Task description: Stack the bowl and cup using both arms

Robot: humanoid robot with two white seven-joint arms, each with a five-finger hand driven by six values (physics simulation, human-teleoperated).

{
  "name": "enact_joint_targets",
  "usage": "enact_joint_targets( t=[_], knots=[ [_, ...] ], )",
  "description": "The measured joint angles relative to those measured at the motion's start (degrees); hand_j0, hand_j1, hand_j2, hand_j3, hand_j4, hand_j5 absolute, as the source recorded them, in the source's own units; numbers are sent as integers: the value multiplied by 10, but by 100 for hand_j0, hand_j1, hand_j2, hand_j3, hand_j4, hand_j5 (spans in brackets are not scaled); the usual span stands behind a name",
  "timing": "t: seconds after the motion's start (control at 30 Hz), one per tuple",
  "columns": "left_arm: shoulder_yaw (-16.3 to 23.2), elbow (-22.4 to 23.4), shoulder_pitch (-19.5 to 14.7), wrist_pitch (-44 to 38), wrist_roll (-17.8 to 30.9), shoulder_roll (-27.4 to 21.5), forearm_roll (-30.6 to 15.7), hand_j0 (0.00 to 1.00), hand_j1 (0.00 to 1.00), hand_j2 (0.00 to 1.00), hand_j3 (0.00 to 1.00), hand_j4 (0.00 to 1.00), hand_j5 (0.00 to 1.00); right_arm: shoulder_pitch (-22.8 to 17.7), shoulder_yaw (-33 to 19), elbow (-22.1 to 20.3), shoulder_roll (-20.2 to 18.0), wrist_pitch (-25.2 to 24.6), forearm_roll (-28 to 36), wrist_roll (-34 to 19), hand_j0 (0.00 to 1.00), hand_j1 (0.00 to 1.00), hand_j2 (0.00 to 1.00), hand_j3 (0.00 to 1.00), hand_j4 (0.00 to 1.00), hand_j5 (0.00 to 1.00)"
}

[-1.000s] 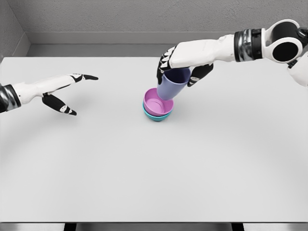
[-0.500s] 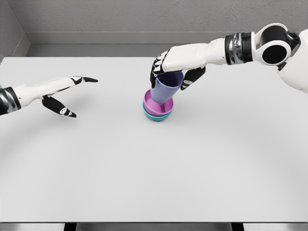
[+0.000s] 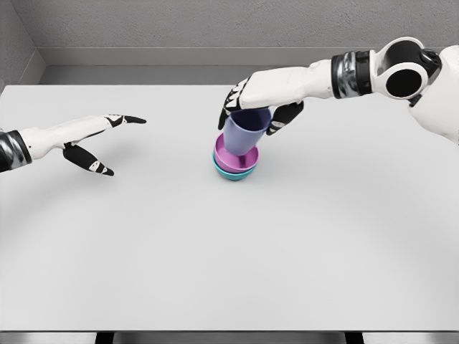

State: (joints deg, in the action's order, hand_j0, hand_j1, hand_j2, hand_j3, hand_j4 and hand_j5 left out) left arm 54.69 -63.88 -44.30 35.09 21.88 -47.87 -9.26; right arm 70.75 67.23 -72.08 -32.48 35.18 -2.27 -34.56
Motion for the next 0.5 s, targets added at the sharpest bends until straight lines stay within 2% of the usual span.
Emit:
enact_joint_targets(
  t=[0.17,0.33,0.37,0.5],
  knots=[
    [0,0,-1,0,0,0,0,100,100,100,100,100,100,-1,0,6,9,0,-1,0,93,93,93,93,93,93],
    [0,0,-1,0,0,0,0,100,100,100,100,100,100,-2,0,9,9,0,-2,0,94,94,94,94,94,94],
    [0,0,-1,0,0,0,0,100,100,100,100,100,100,-3,0,9,9,0,-2,0,98,98,98,98,98,98],
    [0,0,0,0,0,0,0,100,100,100,100,100,100,-3,0,11,8,0,-2,0,100,100,100,100,100,100]
  ],
)
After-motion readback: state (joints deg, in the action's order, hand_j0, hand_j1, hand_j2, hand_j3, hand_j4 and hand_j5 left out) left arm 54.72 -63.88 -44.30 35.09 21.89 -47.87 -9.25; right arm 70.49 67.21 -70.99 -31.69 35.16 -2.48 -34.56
